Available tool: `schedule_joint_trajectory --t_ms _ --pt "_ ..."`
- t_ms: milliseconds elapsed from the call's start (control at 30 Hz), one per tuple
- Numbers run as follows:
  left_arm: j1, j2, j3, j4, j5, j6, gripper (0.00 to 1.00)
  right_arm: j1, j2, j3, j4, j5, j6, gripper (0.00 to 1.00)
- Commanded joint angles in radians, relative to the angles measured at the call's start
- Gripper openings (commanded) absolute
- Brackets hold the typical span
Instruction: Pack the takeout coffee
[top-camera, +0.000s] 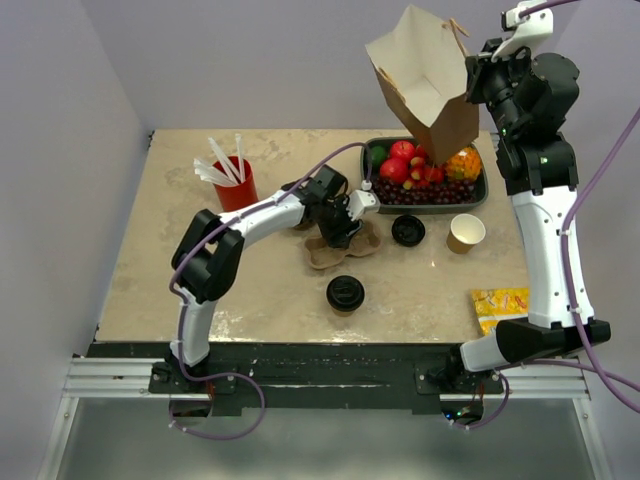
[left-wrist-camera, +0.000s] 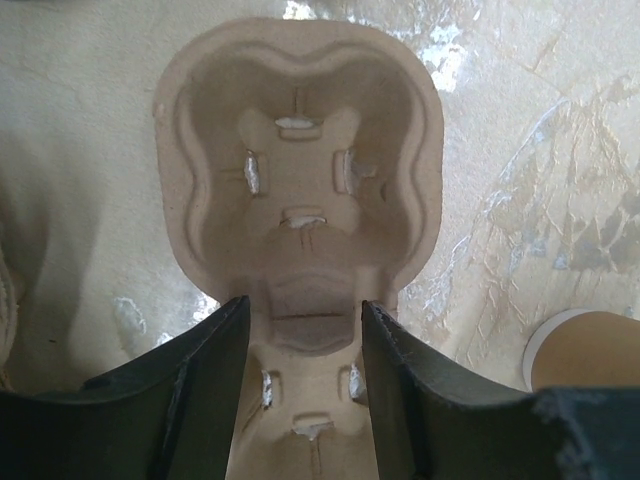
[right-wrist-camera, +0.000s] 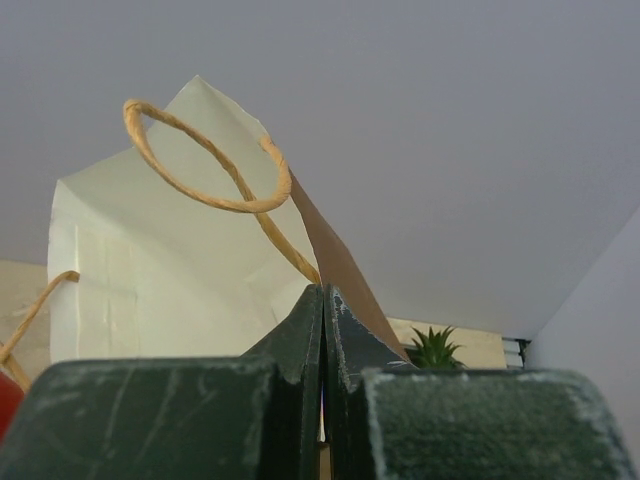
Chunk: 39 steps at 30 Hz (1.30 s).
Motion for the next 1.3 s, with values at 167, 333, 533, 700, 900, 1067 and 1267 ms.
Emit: schedule_joint_trajectory --t_ms 167,333,533,700,900,1067,1267 --pt "-0.011 0.026 0.018 -0.016 -0.035 0.034 0.52 -0.009 -0.01 0.0 0.041 -0.006 0.026 0.0" --pt "-0.013 0.035 0.023 -0.013 -0.026 0.019 0.48 -0.009 -0.012 -0.004 0.042 -0.005 0.031 0.0" --pt "-0.018 0.025 0.043 -0.013 -0.021 0.005 0.31 -0.009 -0.015 -0.012 0.043 -0.005 0.031 0.0" --pt "-0.018 -0.02 0.061 -0.051 -0.017 -0.004 0.21 -0.009 -0.018 -0.02 0.043 -0.006 0.031 0.0" --pt "-0.008 -0.26 -0.028 -0.093 -0.003 0.023 0.2 -0.009 -0.004 -0.038 0.043 -0.141 0.031 0.0" --pt "0.042 -0.538 -0.173 -0.2 -0.047 0.06 0.2 -0.006 0.037 -0.041 0.046 -0.304 0.031 0.0" --pt "0.286 -0.82 -0.259 -0.374 0.008 0.187 0.2 0.064 0.134 0.058 0.002 -0.457 0.061 0.0"
